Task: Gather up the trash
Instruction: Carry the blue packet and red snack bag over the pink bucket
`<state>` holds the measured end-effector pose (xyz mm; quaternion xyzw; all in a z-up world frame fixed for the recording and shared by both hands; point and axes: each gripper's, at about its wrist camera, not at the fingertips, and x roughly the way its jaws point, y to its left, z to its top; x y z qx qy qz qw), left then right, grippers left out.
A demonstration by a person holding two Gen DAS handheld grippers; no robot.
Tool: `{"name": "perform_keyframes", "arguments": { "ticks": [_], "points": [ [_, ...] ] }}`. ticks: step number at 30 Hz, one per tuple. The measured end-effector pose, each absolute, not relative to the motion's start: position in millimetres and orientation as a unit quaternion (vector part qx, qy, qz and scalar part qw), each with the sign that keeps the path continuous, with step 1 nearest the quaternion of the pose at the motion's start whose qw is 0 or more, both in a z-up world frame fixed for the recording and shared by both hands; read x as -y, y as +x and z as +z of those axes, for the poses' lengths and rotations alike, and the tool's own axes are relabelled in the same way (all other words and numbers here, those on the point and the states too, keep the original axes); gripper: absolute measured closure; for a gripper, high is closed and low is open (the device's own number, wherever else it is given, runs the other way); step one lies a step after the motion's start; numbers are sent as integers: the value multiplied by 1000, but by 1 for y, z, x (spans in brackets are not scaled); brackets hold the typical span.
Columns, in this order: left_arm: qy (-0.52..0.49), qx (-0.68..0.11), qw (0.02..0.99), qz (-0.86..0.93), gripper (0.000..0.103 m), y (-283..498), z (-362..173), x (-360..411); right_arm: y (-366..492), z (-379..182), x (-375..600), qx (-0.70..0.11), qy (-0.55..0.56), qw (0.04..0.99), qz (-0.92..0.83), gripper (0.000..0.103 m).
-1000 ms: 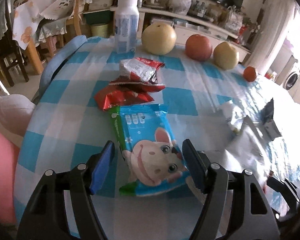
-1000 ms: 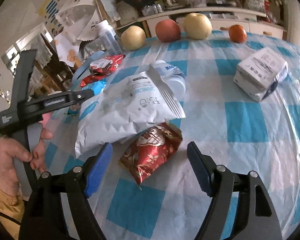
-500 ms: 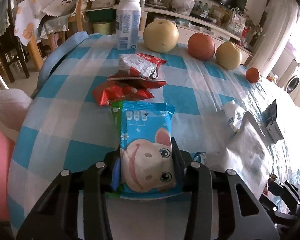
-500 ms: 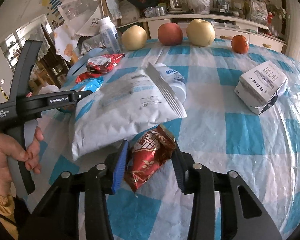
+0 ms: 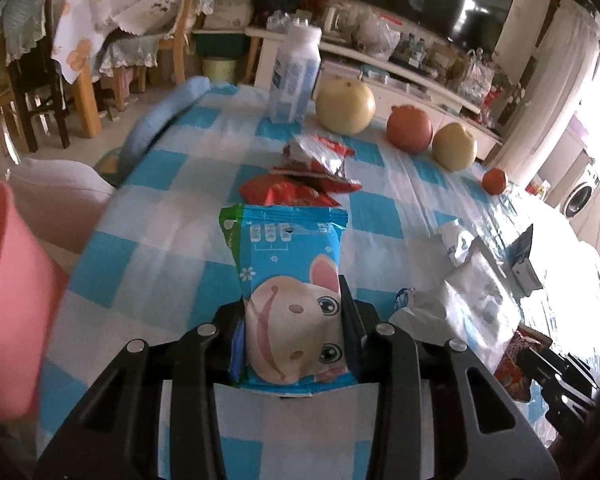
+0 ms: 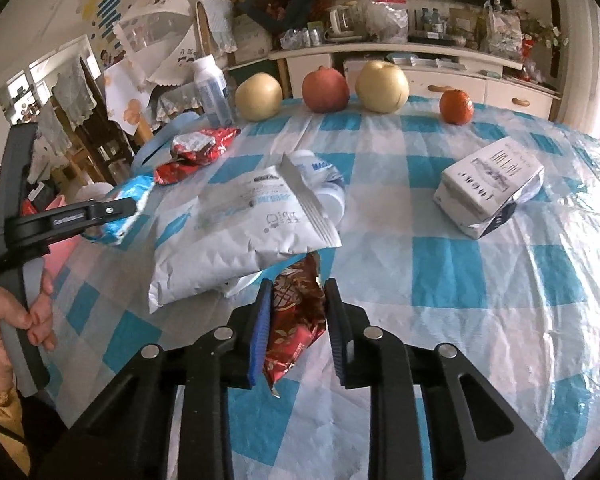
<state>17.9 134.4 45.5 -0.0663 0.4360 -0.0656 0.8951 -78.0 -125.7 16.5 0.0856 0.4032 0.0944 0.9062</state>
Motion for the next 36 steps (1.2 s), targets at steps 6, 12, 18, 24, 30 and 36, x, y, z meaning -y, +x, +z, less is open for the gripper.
{"name": "perform_keyframes", "arguments": {
  "ticks": [6, 12, 18, 24, 30, 36],
  "points": [
    [-67, -415, 906, -44, 64, 2, 64, -154, -90, 33, 124, -381, 93, 915, 96, 76],
    [-82, -398, 914, -11, 64, -12, 79, -187, -97, 54, 116, -361, 107, 920, 106, 76],
    [-93, -373, 923, 18, 64, -22, 100, -222, -96, 79, 86, -344, 123, 919, 148, 76],
    [-116, -357, 925, 63, 64, -28, 113, -274, -88, 102, 22, -335, 119, 909, 218, 76],
    [-157, -345, 918, 116, 64, -36, 116, -334, -69, 121, -76, -327, 93, 891, 301, 76],
    [-203, -343, 904, 157, 64, -40, 109, -385, -47, 125, -165, -322, 70, 873, 359, 76]
  ]
}}
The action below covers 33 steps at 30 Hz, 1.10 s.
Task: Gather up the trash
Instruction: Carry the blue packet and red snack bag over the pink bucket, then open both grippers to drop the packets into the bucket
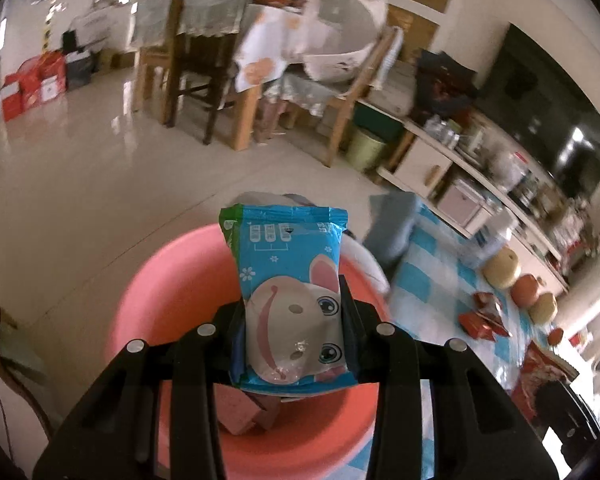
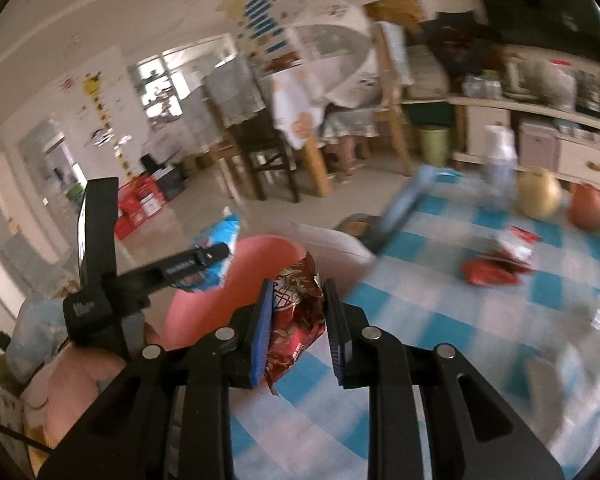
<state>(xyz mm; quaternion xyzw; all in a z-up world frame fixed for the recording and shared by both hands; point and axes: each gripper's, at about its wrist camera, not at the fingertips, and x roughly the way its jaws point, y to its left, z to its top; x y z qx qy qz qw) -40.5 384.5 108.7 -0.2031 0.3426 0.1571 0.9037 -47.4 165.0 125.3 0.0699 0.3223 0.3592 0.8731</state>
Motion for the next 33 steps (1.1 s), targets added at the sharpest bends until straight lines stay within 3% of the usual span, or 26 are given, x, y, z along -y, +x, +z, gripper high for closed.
{"name": "perform_keyframes", "arguments": {
  "ticks": [6, 8, 9, 10, 16, 19, 24, 33],
  "points": [
    [-223, -359, 887, 188, 60, -39, 97, -414, -17, 110, -223, -343, 71, 857, 378, 72],
    [-220, -360, 885, 199, 49, -38, 95, -416, -11, 103, -228, -353, 77, 853, 376, 61],
    [-216, -357, 886, 202, 44, -38, 97, -416, -10, 100, -226, -357, 85, 856, 364, 43],
    [-213, -352, 888, 204, 38, -39, 99, -415, -11, 99, -221, -357, 95, 856, 361, 33],
    [-164, -325, 909, 203, 23, -39, 109, -394, -30, 97, -176, -348, 106, 873, 325, 19],
    [-131, -293, 927, 195, 20, -41, 117, -380, -44, 102, -151, -337, 102, 883, 309, 14],
    [-119, -258, 945, 164, 18, -46, 123, -365, -65, 107, -113, -322, 84, 899, 283, 13],
    [-92, -282, 948, 114, 18, -43, 125, -322, -98, 99, -60, -325, 64, 908, 258, 12]
  ]
}}
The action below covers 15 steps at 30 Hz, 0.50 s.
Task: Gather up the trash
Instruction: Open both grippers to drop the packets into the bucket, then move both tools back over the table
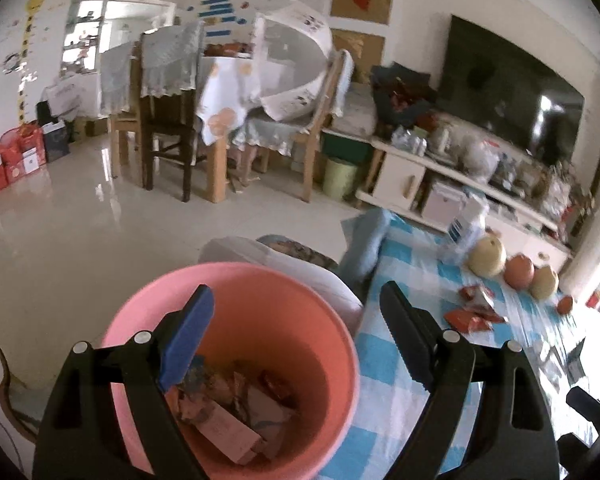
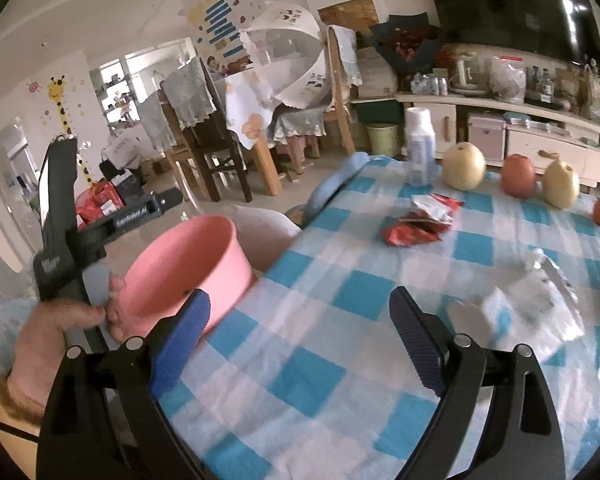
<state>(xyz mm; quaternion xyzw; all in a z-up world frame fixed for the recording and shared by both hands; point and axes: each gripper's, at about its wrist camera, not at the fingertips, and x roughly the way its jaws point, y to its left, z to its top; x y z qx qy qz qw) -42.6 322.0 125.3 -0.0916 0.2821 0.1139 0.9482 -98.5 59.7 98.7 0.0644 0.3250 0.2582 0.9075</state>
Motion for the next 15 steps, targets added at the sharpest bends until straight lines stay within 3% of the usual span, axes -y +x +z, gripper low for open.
{"name": "perform_keyframes", "arguments": {
  "ticks": [15],
  "points": [
    [-19, -282, 958, 37, 18, -56, 119, -241, -125, 90, 19, -307, 67, 921, 230, 9]
  ]
}}
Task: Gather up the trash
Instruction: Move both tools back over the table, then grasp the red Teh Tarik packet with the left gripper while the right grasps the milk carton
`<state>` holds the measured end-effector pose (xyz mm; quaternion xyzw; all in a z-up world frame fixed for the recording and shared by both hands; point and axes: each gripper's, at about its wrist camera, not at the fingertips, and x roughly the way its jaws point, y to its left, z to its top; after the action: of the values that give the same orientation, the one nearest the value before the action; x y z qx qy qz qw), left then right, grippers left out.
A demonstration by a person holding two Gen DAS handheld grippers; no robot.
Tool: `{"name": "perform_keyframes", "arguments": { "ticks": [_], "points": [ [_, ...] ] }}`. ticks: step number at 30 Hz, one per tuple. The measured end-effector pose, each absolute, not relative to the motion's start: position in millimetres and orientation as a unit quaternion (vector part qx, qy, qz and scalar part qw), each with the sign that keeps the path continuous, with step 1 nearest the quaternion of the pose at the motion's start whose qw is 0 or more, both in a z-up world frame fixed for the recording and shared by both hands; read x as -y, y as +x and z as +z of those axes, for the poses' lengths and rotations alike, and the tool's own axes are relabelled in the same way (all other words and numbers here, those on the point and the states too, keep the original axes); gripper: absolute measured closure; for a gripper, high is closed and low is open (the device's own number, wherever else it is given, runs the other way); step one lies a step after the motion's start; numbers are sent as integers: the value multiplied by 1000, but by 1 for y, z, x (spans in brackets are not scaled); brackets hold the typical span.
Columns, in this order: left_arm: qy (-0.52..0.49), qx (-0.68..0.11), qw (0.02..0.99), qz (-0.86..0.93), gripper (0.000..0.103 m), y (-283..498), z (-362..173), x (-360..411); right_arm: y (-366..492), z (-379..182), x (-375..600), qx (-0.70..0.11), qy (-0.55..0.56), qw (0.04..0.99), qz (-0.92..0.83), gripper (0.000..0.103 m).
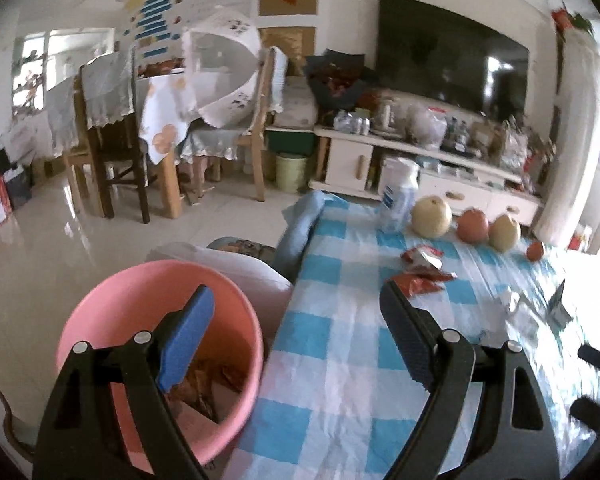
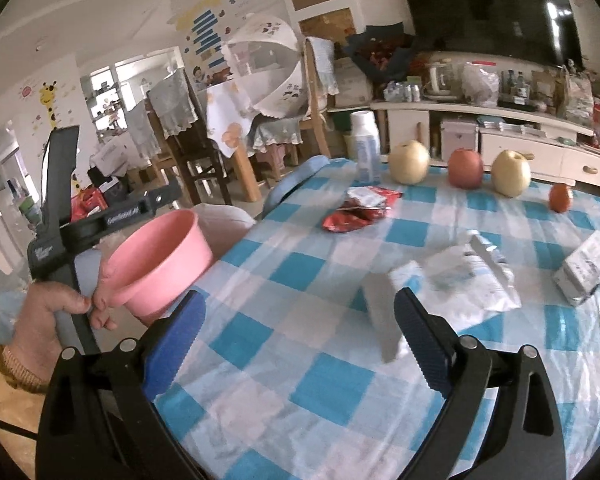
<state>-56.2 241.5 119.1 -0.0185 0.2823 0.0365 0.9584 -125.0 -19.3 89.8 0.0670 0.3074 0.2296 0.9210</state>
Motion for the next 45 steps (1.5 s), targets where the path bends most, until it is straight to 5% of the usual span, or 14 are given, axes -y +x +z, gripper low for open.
{"name": "perform_keyframes", "arguments": {
  "ticks": [27, 45],
  "points": [
    [100, -312, 944, -48, 17, -82, 112, -108, -147, 126, 205, -218, 189, 947, 143, 9],
    [107, -417, 900, -68, 15, 92, 67, -57, -96, 92, 282, -238, 207, 949, 16, 9]
  ]
}}
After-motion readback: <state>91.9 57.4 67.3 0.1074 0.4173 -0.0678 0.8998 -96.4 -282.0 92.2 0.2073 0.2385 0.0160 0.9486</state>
